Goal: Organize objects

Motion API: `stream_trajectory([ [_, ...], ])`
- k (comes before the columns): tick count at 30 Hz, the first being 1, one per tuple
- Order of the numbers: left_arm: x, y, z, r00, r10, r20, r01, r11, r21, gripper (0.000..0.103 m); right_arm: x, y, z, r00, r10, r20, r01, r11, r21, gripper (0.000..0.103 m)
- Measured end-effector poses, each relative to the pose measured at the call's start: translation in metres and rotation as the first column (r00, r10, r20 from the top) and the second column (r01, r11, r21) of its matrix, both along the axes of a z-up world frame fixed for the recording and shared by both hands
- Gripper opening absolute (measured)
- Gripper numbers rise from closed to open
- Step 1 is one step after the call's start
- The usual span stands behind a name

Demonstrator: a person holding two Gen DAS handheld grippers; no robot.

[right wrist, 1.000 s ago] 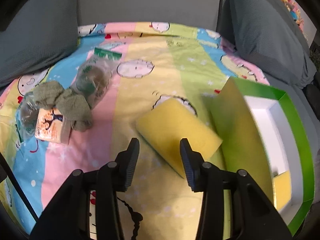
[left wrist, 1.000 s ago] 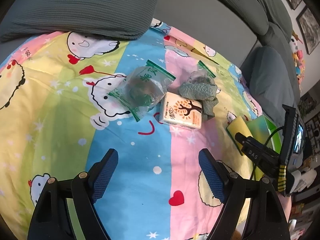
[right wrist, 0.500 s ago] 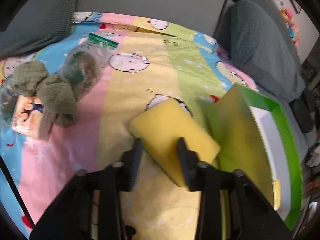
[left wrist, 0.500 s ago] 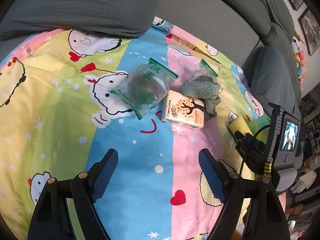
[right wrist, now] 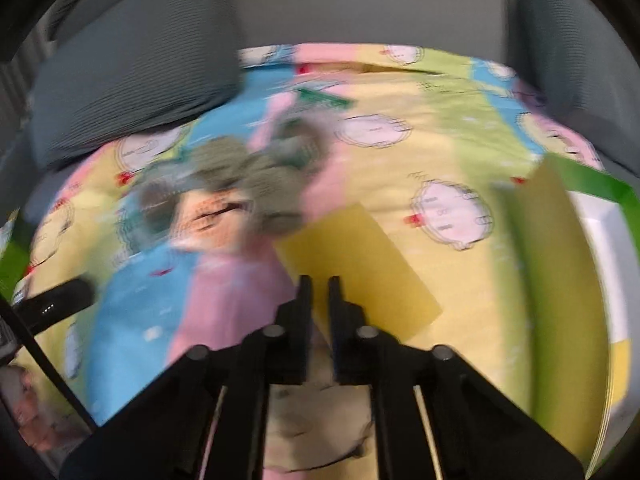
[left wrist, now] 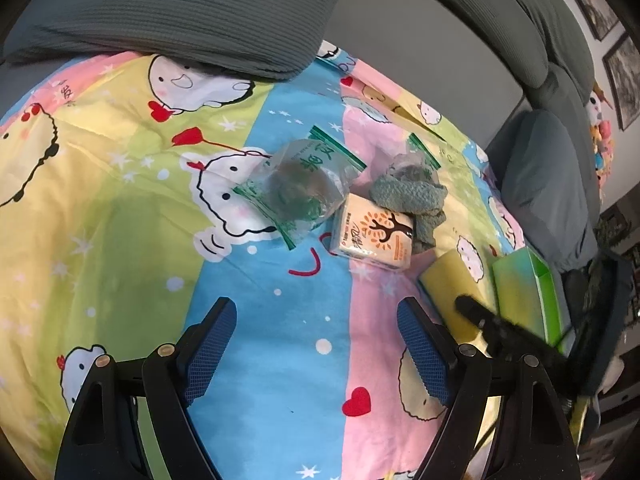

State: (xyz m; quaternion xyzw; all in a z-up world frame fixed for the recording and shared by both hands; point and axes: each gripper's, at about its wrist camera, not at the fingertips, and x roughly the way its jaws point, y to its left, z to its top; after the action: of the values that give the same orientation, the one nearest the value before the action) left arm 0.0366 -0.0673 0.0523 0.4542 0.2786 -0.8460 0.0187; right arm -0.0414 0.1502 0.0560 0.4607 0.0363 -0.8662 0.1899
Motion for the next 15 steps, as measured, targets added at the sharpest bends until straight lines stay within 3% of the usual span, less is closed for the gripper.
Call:
stream_trajectory([
  [6,0.001,-0.005,-0.001,1.000,0.017,0.005,-0.017,1.000,0.011,0.083,0.019,-0.031,0.003,0.992,0.127,0.012,-0.127,0.992,-0.026,0.004],
  [12,0.001,-0.002,-0.001,1.000,0.013,0.007,-0.013,1.000,0.000,0.083,0.021,-0.013,0.018,0.997,0.075,-0.020,-0.076,0.993,-0.089,0.007],
  [15,0.000,0.001,-0.002,1.000,0.006,0.010,-0.006,1.000,-0.006,0.083,0.013,0.004,0.020,1.000,0.005,-0.009,-0.006,0.992,-0.123,0.027],
])
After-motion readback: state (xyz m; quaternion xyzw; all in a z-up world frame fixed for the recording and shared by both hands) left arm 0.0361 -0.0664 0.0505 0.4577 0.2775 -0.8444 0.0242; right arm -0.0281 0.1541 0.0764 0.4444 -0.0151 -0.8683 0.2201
